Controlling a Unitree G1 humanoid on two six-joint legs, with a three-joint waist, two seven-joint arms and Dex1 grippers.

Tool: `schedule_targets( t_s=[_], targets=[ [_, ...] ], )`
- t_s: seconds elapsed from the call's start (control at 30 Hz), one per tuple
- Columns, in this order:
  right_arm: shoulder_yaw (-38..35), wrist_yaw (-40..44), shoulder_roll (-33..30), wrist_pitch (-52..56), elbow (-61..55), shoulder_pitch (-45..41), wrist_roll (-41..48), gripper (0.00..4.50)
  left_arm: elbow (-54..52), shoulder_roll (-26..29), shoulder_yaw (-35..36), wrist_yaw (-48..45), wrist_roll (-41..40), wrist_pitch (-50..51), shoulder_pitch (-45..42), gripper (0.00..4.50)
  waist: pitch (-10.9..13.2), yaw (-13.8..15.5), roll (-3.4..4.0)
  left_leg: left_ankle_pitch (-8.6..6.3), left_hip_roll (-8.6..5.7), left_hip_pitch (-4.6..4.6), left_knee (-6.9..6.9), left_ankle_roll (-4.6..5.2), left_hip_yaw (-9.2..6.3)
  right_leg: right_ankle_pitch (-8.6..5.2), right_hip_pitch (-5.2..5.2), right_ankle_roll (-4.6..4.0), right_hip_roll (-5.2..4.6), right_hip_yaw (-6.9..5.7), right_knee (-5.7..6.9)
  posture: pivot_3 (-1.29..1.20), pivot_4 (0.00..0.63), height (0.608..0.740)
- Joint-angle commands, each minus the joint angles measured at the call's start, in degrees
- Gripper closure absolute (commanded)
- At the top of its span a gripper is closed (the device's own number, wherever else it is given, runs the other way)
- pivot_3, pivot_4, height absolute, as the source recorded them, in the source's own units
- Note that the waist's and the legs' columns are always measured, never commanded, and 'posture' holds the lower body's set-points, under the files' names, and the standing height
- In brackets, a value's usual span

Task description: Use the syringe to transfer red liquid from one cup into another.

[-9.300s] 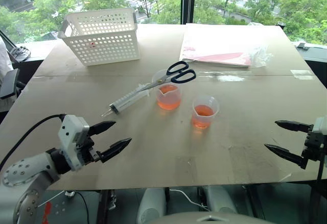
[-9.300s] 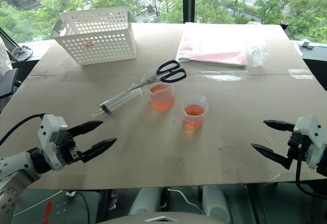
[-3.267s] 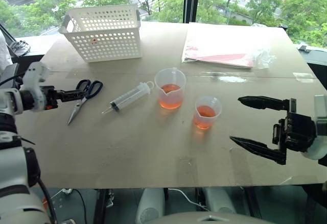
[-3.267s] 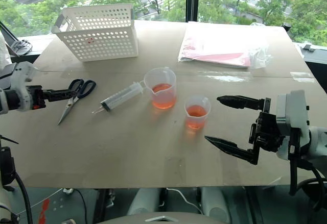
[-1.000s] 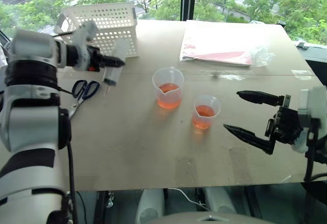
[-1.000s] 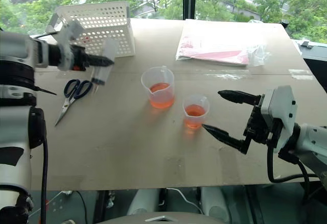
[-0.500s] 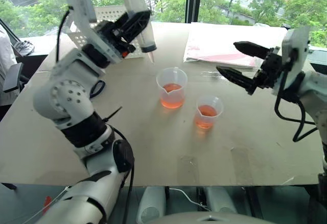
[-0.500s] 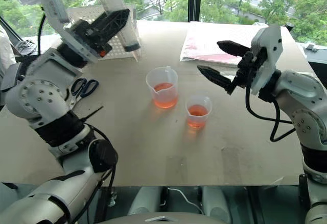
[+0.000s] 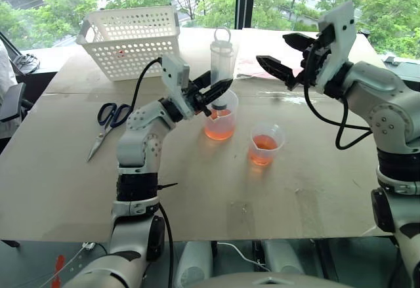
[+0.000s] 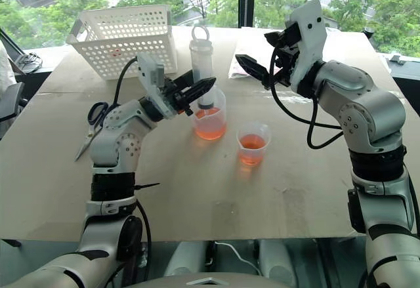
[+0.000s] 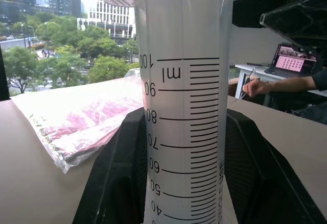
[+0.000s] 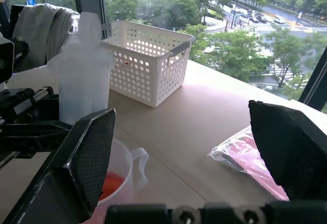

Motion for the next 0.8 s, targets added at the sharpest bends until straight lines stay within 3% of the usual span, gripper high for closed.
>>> schedule_targets(
  t_s=[0.03, 0.23, 0.33, 0.4, 0.53, 0.6, 0.73, 0.8],
  targets=[
    [-1.6, -0.3, 1.7, 0.1, -1.3, -2.5, -0.2, 0.0, -0.1, 1.0, -0.9, -0.2, -0.3, -4.5, -0.4, 3.07, 0.0, -0.1, 0.0, 0.0, 0.02, 0.0, -0.02, 0.0, -0.01, 0.0, 0.0, 0.0, 0.0, -0.01, -0.01, 0.0, 0.15, 0.74],
    [-2.0, 3.8, 4.1, 3.8, -3.8, -3.5, 5.3, 0.0, -1.1, 2.3, -1.7, 0.8, -1.5, -3.8, -0.5, 3.07, 0.0, -0.2, 0.01, 0.0, 0.04, 0.0, -0.09, 0.0, -0.03, 0.0, -0.01, 0.0, 0.01, -0.04, -0.01, 0.0, 0.15, 0.74],
    [-3.1, 6.6, 2.9, 4.7, -6.3, -1.5, 8.0, 0.0, -5.0, 3.3, 0.0, 4.4, -4.6, 3.3, -0.4, 3.07, 0.0, -0.2, 0.01, 0.0, 0.04, 0.0, -0.09, 0.0, -0.07, 0.0, -0.01, 0.0, 0.0, -0.07, -0.03, 0.0, 0.15, 0.74],
    [-5.6, 10.0, 0.7, 5.6, -9.9, 1.0, 12.2, 0.0, -9.2, 5.0, 5.3, 11.0, -10.5, 14.8, -2.0, 3.07, 0.0, -0.2, 0.0, 0.0, 0.06, -0.04, -0.09, 0.0, -0.18, 0.0, -0.01, 0.01, 0.0, -0.1, -0.08, 0.0, 0.15, 0.74],
    [-13.2, 21.5, -7.0, 4.0, -18.9, 11.1, 21.6, 0.0, -12.7, 17.0, 16.7, 18.7, -23.5, 42.5, -7.8, 3.07, 0.1, -0.4, 0.0, -0.01, 0.23, -0.25, -0.09, 0.01, -0.75, 0.0, -0.01, 0.03, 0.03, -0.35, -0.25, 0.0, 0.15, 0.74],
    [-15.7, 23.8, -9.6, 3.1, -20.5, 14.8, 23.5, 0.0, -10.6, 23.7, 18.7, 18.5, -27.7, 56.5, -9.8, 3.07, 0.1, -0.8, 0.08, -0.01, 0.25, -0.27, -0.11, 0.0, -0.85, 0.0, -0.01, 0.03, 0.09, -0.43, -0.33, 0.0, 0.15, 0.74],
    [-17.5, 26.2, -12.4, 1.3, -21.3, 19.5, 24.1, 0.0, -6.9, 35.9, 12.1, 14.6, -28.4, 68.4, -7.1, 3.07, 0.1, -0.7, 0.16, -0.01, 0.03, 0.21, -0.5, -0.01, -0.66, -0.07, 0.16, 0.09, 0.05, -0.25, -0.35, 0.0, 0.15, 0.74],
    [-16.9, 25.8, -12.6, 0.0, -21.3, 20.6, 23.1, 0.0, -3.8, 38.5, 6.1, 14.0, -25.8, 67.9, -5.7, 3.07, 0.2, -0.5, 0.21, 0.01, 0.04, 0.25, -0.55, -0.04, -0.68, -0.12, 0.13, 0.15, 0.08, -0.24, -0.33, 0.0, 0.15, 0.74]
  ],
)
